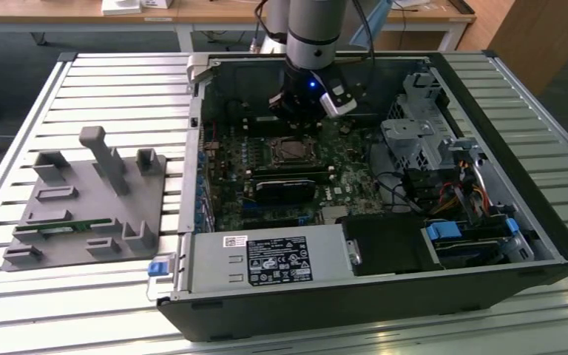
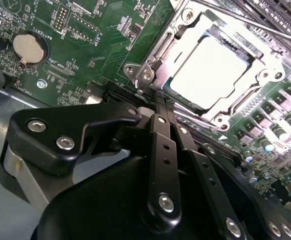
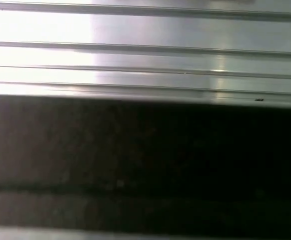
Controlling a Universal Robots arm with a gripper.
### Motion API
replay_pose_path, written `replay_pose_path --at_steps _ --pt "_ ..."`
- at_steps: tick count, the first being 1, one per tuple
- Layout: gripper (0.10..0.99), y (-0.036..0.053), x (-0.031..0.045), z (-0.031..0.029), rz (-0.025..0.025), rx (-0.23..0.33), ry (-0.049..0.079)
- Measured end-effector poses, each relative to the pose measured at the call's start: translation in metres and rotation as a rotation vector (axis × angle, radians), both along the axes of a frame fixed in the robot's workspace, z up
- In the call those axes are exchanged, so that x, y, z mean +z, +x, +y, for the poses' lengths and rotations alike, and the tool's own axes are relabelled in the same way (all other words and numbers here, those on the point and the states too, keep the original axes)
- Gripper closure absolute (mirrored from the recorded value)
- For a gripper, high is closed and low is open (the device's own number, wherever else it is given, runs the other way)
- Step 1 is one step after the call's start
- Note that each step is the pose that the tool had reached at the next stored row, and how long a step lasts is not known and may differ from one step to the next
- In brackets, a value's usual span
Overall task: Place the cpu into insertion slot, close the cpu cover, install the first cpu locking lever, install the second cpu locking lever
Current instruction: 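Install the first cpu locking lever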
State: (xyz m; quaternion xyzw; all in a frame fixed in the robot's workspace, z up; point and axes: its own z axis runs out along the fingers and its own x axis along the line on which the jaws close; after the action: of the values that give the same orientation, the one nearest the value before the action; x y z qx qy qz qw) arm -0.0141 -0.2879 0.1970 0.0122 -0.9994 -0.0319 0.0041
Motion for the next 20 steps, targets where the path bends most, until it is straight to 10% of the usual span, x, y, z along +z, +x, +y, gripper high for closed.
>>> replay_pose_path --at_steps 20 --pt "0.980 0.0001 -0.0010 0.0011 0.0002 0.000 -0.031"
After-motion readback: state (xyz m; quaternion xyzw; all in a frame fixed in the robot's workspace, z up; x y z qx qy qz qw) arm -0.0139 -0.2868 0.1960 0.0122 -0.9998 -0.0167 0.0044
